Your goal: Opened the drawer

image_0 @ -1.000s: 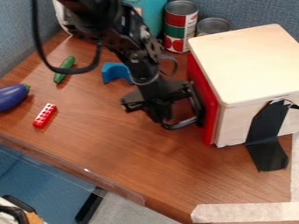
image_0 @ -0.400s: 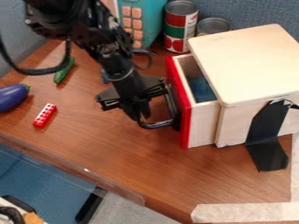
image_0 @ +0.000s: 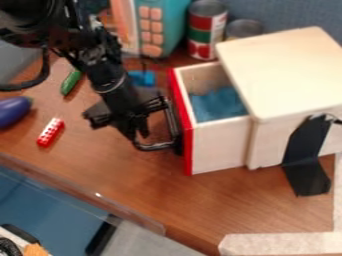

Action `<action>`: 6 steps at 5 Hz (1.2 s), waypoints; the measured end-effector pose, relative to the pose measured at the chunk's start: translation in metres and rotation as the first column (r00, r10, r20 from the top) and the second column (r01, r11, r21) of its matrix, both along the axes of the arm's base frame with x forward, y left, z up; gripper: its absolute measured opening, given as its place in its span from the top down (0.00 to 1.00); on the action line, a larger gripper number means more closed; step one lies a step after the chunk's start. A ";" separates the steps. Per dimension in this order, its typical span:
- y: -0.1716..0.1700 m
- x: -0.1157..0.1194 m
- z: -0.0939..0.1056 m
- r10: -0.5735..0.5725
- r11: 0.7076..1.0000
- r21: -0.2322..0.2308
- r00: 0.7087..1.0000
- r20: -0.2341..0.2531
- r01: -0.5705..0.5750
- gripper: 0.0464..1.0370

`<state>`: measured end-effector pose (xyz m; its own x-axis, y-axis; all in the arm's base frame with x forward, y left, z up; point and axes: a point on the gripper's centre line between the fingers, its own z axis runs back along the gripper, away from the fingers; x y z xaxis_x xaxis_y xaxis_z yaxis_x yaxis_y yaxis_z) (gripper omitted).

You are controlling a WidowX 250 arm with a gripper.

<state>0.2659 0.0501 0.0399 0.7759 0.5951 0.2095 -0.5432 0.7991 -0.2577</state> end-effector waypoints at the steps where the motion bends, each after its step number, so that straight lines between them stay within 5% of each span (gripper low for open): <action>1: 0.008 -0.007 0.004 0.022 1.000 0.003 1.000 0.005 -0.022 0.89; 4: 0.011 -0.014 0.006 0.035 0.999 -0.007 0.999 0.001 -0.035 0.86; 6: 0.014 -0.017 0.015 -0.033 0.999 -0.007 0.999 -0.021 0.033 0.30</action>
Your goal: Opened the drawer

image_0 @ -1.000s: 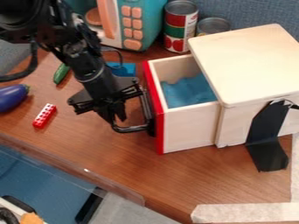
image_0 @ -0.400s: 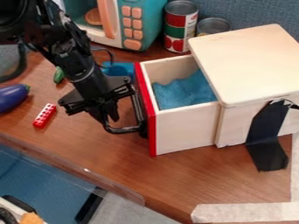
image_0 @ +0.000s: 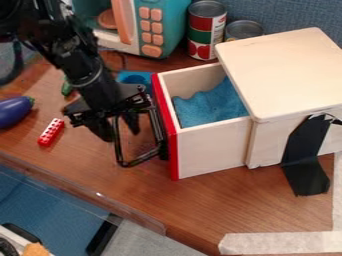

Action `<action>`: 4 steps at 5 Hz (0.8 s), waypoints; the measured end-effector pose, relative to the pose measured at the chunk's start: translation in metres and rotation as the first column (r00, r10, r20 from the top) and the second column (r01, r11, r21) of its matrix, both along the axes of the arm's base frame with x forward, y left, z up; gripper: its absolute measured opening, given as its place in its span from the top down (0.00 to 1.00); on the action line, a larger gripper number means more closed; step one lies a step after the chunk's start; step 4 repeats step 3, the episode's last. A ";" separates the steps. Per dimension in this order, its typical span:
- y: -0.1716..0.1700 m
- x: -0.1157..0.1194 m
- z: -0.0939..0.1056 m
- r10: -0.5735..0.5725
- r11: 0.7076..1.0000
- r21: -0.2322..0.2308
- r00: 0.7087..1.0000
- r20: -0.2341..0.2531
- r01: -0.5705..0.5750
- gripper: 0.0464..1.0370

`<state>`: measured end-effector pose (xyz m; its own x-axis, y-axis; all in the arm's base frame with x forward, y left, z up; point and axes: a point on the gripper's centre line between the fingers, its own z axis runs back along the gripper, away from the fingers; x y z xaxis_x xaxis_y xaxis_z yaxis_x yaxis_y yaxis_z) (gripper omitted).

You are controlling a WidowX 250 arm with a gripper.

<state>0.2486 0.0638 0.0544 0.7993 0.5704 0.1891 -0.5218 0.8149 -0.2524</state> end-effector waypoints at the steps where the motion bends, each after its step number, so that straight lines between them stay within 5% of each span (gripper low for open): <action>1: 0.002 -0.003 0.011 -0.024 1.000 -0.019 1.000 -0.009 0.024 0.05; 2: 0.008 -0.002 0.042 -0.103 0.995 -0.021 0.995 -0.012 0.102 0.03; 3: 0.024 -0.008 0.068 -0.118 0.993 0.025 0.992 -0.040 0.119 0.04; 4: 0.024 -0.008 0.068 -0.118 0.993 0.025 0.992 -0.040 0.119 0.04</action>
